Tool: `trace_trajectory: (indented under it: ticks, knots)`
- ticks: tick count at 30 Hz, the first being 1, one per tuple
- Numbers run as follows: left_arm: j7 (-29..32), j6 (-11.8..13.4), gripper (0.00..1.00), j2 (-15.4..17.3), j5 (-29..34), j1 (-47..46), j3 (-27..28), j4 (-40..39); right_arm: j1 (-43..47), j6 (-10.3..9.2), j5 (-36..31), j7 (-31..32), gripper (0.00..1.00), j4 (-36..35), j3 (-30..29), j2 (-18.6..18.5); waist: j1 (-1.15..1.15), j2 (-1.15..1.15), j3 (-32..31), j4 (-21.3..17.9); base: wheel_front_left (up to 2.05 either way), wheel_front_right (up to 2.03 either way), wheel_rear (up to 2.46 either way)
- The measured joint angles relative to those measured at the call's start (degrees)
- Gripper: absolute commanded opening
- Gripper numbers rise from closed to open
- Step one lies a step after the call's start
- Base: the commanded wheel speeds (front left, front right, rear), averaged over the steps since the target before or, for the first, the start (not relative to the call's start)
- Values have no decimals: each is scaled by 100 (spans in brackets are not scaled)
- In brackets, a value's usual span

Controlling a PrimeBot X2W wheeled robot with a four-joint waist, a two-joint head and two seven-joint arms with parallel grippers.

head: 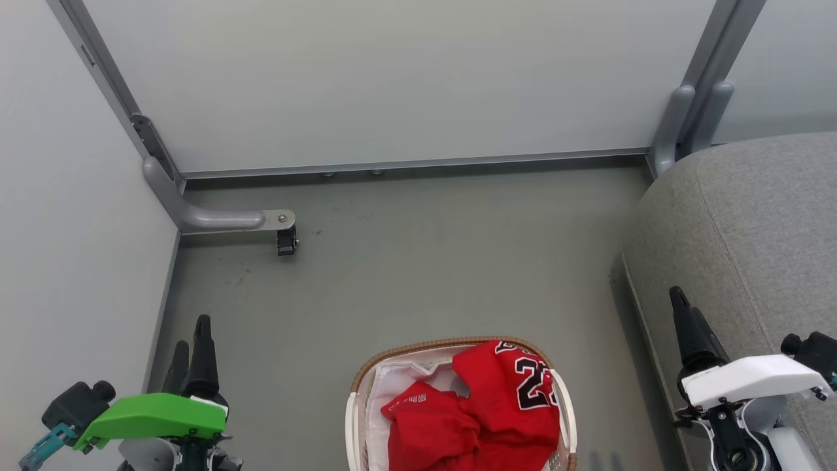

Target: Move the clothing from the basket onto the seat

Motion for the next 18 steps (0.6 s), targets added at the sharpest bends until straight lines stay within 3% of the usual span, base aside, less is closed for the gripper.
trace_trajectory:
  ticks: [18]
  knots:
    - [-331, 7, 100, 0, 1573, -1, -137, 166, 2, 0, -1488, -348, 100, 148, 218, -110, 0, 0, 3, -6, 0, 0, 0]
